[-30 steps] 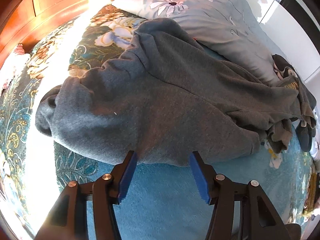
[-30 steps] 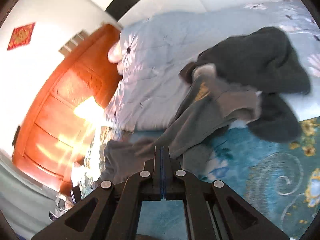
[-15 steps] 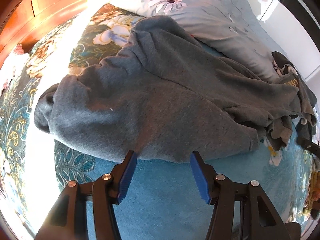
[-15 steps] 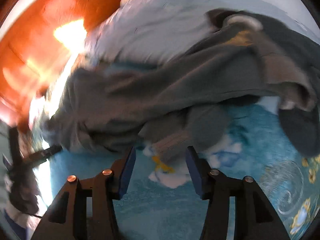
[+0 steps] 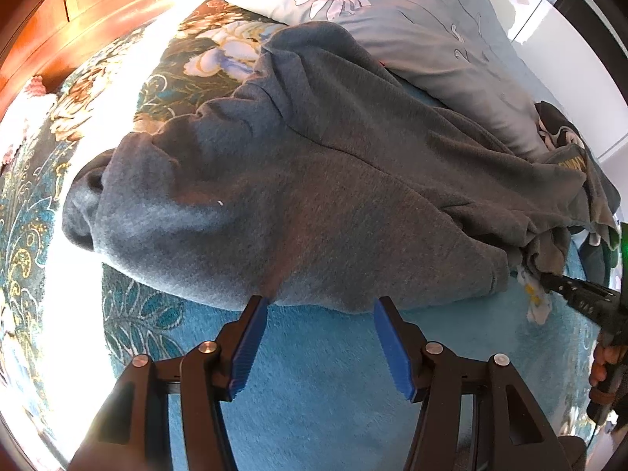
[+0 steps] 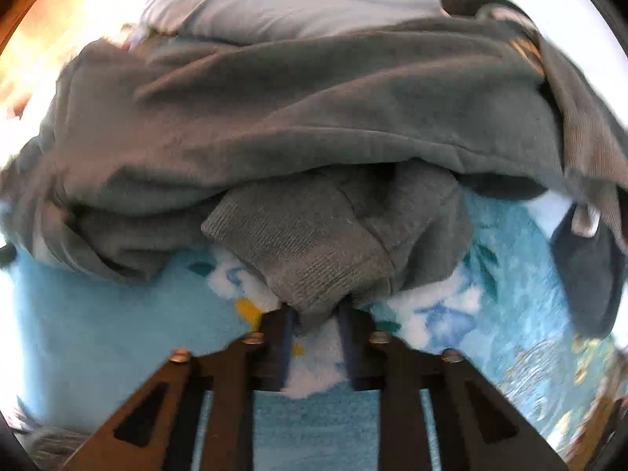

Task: Fold clothes

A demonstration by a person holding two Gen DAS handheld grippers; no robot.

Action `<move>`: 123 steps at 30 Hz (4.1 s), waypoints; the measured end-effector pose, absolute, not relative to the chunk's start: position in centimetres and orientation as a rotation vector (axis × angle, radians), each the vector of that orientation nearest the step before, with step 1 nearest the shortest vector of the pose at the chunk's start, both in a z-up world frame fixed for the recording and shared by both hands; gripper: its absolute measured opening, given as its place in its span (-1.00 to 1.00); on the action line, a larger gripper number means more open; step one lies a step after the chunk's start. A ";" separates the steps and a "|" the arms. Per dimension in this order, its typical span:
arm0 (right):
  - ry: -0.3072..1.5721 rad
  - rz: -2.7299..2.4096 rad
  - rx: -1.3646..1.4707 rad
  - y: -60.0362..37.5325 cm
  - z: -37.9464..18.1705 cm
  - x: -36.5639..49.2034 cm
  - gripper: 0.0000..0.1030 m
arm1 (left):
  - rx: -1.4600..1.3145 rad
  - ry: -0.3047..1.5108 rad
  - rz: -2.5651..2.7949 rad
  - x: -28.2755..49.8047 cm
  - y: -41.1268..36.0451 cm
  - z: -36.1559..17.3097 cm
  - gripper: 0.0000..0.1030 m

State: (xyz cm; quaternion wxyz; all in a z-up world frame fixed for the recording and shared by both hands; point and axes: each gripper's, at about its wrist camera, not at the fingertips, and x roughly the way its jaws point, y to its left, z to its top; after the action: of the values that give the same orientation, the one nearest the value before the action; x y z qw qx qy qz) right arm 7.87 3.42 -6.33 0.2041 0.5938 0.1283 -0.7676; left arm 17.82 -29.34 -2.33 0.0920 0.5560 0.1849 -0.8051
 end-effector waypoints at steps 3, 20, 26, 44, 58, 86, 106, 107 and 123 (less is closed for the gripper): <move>0.135 -2.143 1.631 5.8 -3.8 7.8 -0.79 | 1.634 0.557 -2.396 18.2 -29.6 -1.8 0.18; -0.729 -2.140 1.146 23.0 16.0 14.4 -0.81 | 1.577 0.630 -2.358 20.5 -31.4 -0.7 0.19; -0.837 -2.205 1.176 26.3 15.3 14.5 -1.00 | 1.574 0.663 -2.318 20.9 -32.3 -1.2 0.19; -0.670 -2.119 1.864 25.3 -2.5 12.2 -0.43 | 1.511 0.710 -2.176 22.0 -35.4 -2.1 0.19; -1.183 -2.000 1.866 25.6 -7.8 13.1 -0.56 | 1.337 1.143 -2.132 22.7 -40.5 -4.5 0.14; -1.215 -2.140 1.142 28.5 11.3 19.5 -0.87 | 1.235 0.842 -2.461 23.0 -37.9 5.8 -0.71; -0.812 -2.361 1.710 28.7 3.9 13.5 -0.84 | 1.674 0.492 -2.421 13.3 -32.4 2.0 -0.45; -0.763 -2.354 1.735 28.5 3.5 13.5 -0.80 | 1.689 0.466 -2.438 13.6 -32.1 2.5 -0.37; -0.235 -2.491 1.523 21.7 7.6 7.8 -0.11 | 1.719 0.152 -2.550 3.3 -29.5 2.8 0.33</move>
State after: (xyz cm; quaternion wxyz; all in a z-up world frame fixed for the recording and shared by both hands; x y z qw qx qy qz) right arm 7.77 21.71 7.57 0.1060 0.5168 -0.0799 -0.8457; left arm 3.27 -29.55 2.78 0.0312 0.5581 0.0494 -0.8277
